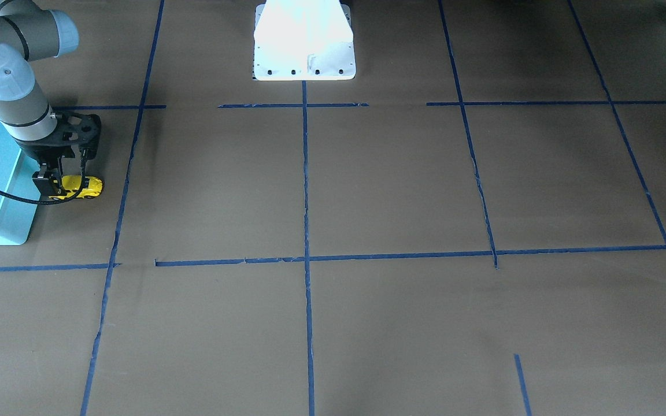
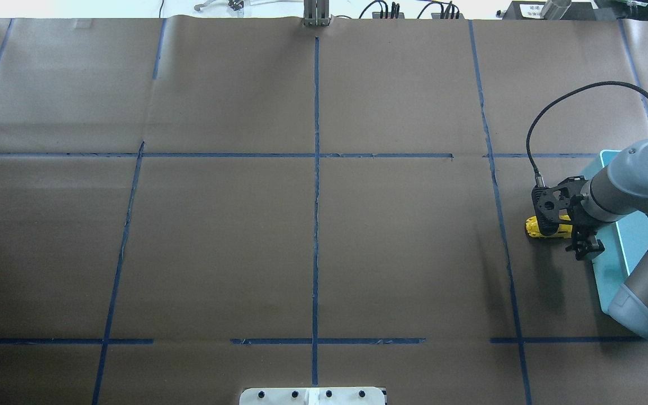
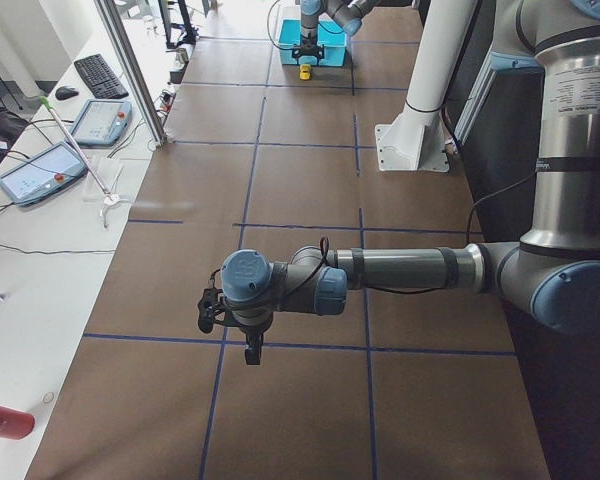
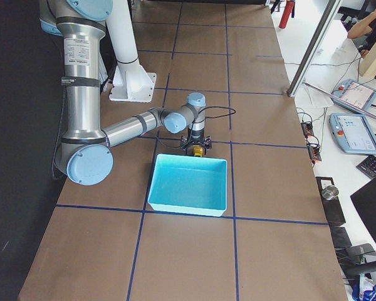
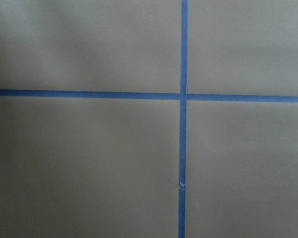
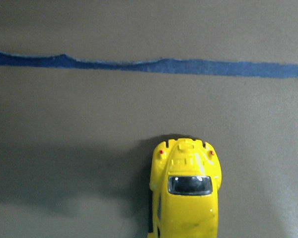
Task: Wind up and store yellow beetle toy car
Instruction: 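Lift the car off the table with the right gripper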
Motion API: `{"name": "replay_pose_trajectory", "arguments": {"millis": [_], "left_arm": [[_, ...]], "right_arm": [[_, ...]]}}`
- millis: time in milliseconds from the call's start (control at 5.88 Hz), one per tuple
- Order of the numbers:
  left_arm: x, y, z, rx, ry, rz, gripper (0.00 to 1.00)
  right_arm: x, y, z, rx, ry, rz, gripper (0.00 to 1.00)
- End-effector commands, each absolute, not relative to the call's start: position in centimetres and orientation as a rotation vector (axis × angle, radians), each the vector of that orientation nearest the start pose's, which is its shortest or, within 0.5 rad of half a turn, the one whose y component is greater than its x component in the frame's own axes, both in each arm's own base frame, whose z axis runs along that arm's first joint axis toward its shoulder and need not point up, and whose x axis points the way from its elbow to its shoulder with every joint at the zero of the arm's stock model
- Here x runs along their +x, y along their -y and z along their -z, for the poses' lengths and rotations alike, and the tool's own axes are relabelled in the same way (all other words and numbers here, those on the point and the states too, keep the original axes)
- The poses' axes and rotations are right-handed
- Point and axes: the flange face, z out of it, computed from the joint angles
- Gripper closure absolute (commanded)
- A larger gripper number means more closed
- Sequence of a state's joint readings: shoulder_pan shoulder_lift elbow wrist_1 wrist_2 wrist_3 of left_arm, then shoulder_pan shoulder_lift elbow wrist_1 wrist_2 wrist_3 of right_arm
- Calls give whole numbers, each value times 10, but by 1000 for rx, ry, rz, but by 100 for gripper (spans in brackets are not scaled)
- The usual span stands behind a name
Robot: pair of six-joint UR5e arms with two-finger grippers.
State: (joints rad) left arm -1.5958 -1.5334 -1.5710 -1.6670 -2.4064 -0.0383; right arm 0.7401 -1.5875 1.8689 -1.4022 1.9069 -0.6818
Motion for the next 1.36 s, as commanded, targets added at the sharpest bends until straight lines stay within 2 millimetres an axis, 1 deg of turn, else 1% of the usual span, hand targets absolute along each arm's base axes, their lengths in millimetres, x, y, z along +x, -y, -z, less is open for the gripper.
{"name": "replay_pose_trajectory", "arguments": {"millis": [0, 170, 340, 510, 680, 1021, 1191], "left_arm": [[-70, 480, -661, 55, -836, 29, 0], [-70, 479, -664, 47, -836, 34, 0], [-70, 480, -663, 50, -836, 33, 0], [-70, 479, -664, 48, -836, 33, 0], [-70, 479, -664, 48, -836, 33, 0], [-70, 479, -664, 47, -836, 34, 0], [-70, 480, -663, 50, -836, 31, 0]], "right_arm": [[-311, 410, -526, 452, 392, 1558, 0], [-315, 409, -527, 449, 393, 1562, 0], [-317, 408, -528, 445, 394, 1565, 0], [-324, 408, -526, 447, 397, 1571, 0], [-327, 410, -527, 447, 397, 1572, 10], [-327, 412, -520, 464, 396, 1577, 86], [-326, 413, -515, 476, 387, 1572, 100]]}}
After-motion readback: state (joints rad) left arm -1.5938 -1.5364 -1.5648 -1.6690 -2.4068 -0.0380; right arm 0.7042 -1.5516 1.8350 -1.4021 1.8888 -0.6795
